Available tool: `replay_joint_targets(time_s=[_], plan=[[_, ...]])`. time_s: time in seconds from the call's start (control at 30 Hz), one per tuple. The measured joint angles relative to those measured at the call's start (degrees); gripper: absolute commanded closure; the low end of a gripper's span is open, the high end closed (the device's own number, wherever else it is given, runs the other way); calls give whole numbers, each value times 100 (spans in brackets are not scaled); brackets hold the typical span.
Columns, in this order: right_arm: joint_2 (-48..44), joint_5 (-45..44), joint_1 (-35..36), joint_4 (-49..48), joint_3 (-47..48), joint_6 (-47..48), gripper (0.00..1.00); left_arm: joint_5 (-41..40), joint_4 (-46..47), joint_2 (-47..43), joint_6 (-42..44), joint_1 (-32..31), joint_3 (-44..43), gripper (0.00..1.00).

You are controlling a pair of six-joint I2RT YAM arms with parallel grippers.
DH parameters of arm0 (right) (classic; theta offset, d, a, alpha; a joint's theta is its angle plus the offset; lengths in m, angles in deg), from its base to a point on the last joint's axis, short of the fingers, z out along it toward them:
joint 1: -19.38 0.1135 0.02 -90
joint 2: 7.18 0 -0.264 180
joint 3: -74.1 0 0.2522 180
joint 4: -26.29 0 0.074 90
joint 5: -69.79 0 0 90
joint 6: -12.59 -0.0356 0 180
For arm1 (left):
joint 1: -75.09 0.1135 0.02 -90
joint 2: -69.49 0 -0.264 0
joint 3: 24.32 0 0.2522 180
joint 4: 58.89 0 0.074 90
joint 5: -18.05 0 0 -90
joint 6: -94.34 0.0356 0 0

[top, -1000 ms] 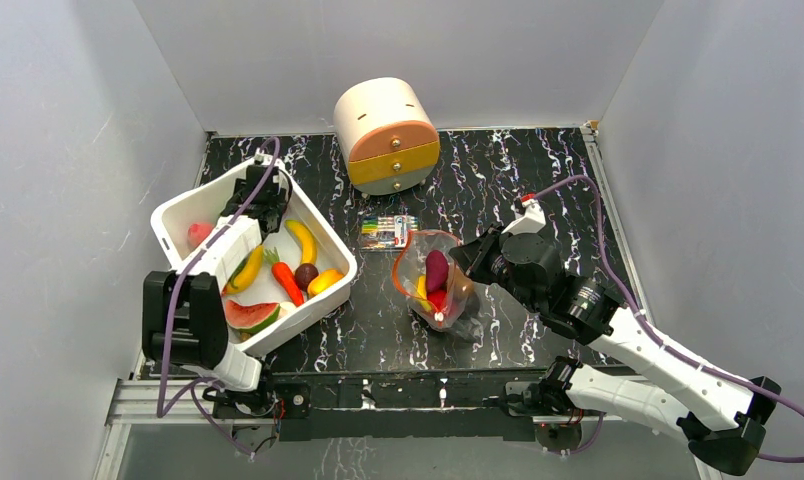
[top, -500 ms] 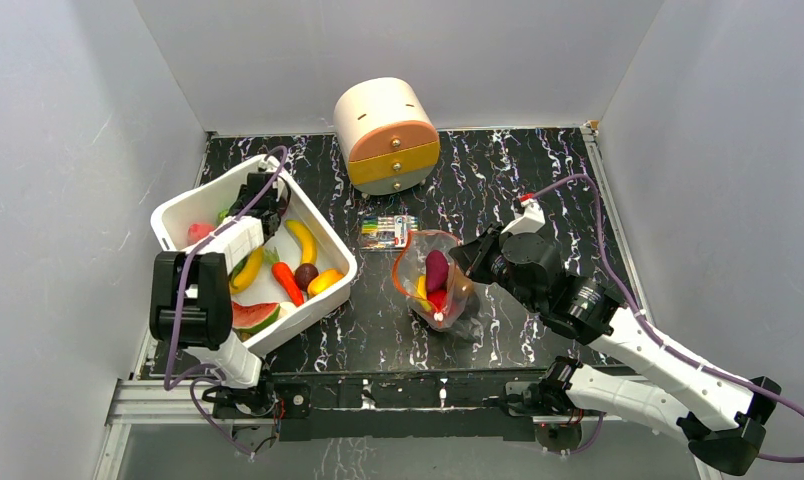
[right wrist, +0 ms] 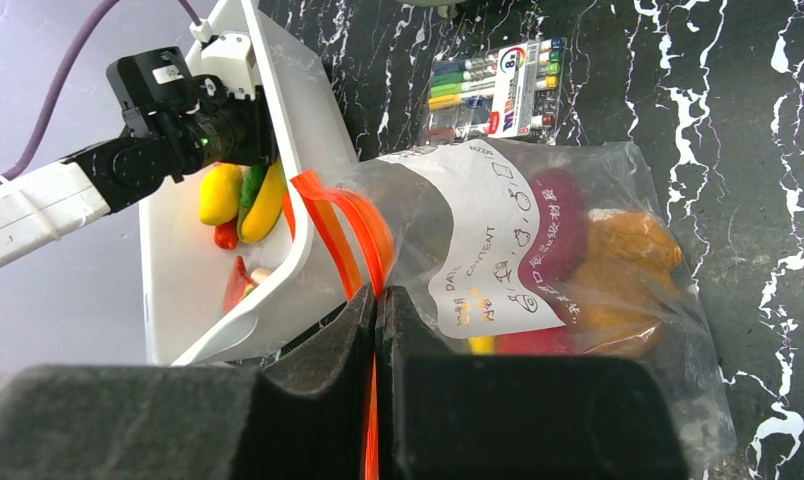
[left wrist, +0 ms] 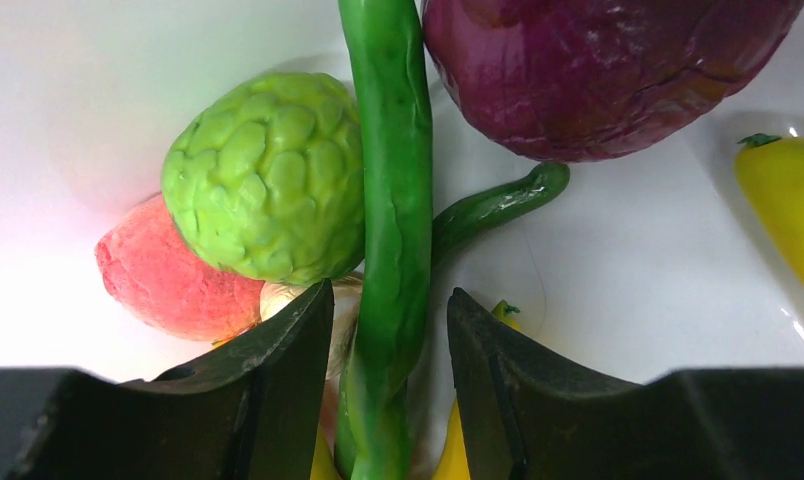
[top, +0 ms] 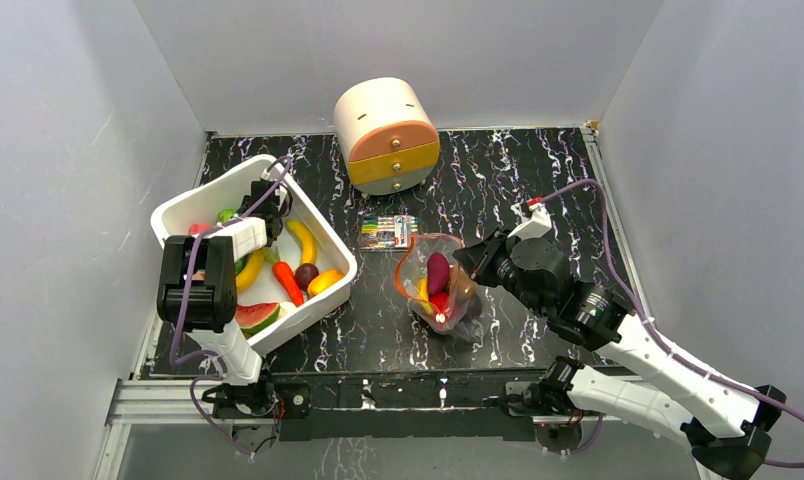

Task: Place the food in the zip-top bag and seal the zipper
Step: Pick up the fake vegetable from the bin.

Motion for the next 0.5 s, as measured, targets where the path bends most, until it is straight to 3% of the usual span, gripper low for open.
replay_joint_targets(time_s=[0.1, 0.27, 0.5], plan=[[-35, 0, 0, 2, -4, -33, 100, -4, 9, 66, 0, 4, 0, 61], [-59, 2, 0, 2, -7, -61, 100, -2, -33, 61, -52, 4, 0, 80], [-63, 46, 0, -13, -68, -92, 100, 2, -197, -378, -179, -39, 59, 87]])
